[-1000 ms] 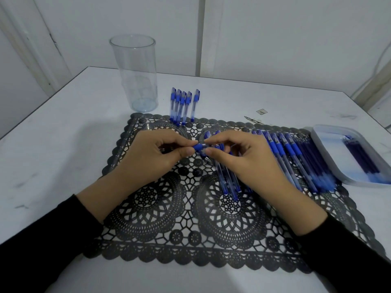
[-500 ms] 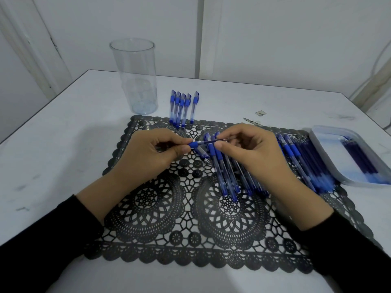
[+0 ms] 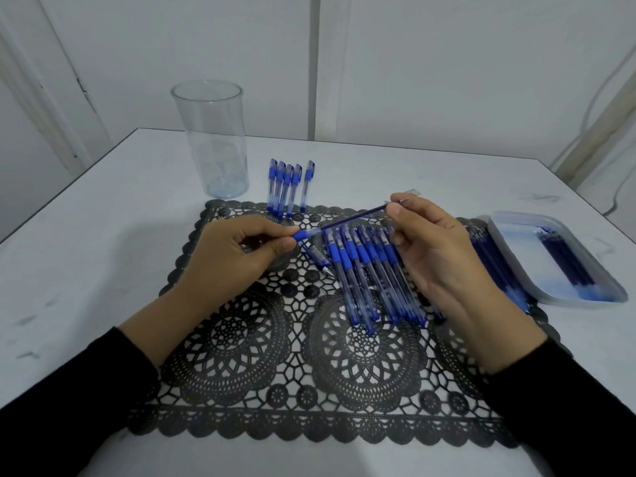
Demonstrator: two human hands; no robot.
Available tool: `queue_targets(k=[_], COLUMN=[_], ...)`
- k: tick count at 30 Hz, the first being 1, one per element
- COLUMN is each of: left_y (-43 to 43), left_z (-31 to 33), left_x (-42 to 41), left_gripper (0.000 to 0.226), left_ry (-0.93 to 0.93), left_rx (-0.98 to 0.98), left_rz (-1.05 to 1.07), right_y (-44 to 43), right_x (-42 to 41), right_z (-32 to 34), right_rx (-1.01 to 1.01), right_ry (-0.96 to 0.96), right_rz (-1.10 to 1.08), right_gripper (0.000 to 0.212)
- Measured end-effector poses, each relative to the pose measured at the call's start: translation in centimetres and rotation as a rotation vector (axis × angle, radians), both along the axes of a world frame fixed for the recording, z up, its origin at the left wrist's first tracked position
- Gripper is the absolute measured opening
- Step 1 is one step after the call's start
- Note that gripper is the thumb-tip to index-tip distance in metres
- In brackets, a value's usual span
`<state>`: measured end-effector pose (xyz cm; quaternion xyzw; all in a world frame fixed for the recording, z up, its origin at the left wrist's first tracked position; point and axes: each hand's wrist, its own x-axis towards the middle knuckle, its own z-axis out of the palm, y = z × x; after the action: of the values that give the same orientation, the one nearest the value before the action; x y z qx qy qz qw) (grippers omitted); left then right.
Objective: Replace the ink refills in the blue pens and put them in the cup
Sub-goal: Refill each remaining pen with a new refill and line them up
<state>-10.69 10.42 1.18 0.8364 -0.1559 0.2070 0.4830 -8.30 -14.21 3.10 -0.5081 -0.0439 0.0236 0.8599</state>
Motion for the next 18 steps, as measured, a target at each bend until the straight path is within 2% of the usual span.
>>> queue_targets(k=[12,15,18], left_y=[-4.2,-6.1,-8.4], left_z=[-0.1,0.3,0.7], left_x=[2.8,3.6,4.6], left_gripper=[0.020,0.018,0.017], left_ry=[-0.032,0.009,0.002], left_rx=[0.015,0.004,0.030], left_rz=[-0.041,-0.079,-0.149], right_y=[-4.5,-7.0,-9.4], right_x=[0.5,0.5,0.3], right_z=[2.5,3.2,3.6], right_rx=[0.072,-0.020,-0.225], right_ry=[-0.020,-0.040,-0.043], right_rz=[-0.194,-0.274,-0.327], right_gripper=[0.020,0.022,0.017])
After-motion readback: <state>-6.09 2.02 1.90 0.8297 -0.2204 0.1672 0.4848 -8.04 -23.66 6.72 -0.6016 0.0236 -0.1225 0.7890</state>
